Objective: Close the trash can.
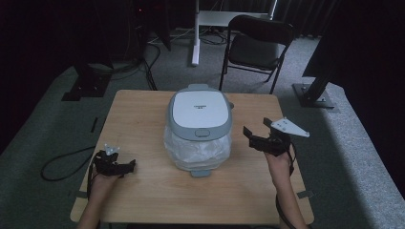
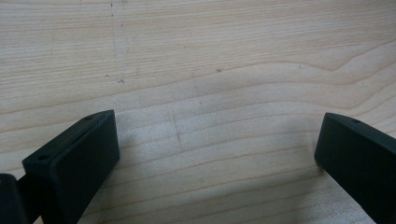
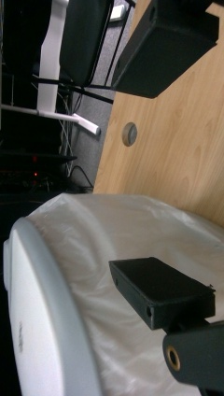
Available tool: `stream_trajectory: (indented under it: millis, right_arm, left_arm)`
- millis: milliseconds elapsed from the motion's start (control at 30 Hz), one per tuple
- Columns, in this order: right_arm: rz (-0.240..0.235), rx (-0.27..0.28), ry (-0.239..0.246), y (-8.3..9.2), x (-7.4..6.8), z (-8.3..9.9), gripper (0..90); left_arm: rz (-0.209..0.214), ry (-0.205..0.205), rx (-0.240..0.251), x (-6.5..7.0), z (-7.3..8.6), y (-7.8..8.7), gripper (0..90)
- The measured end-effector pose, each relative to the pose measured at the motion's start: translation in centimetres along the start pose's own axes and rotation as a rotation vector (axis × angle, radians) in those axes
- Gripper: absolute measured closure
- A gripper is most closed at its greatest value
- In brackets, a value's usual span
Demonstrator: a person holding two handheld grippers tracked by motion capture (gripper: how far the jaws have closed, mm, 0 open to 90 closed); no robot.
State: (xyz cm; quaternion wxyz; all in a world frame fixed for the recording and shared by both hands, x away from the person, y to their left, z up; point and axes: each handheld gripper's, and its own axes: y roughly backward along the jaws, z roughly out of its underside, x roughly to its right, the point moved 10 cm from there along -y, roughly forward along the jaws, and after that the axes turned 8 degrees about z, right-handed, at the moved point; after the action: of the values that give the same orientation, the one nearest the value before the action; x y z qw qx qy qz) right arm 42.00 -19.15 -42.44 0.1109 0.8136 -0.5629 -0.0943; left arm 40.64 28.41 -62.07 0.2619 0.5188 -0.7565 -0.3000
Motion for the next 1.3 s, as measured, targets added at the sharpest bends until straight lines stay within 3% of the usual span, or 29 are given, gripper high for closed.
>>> stream_trajectory:
  millis: [667,1300]
  right_arm:
    - [0.088,-0.068,-0.046,-0.3,3.0,6.5,11.8]
    - [0.218,-0.167,-0.087,-0.1,7.1,12.9,11.8]
  left_arm:
    - [0.0,-0.001,-0.001,0.0,0.0,0.0,0.7]
    - [0.0,0.0,0.0,0.0,0.0,0.0,0.7]
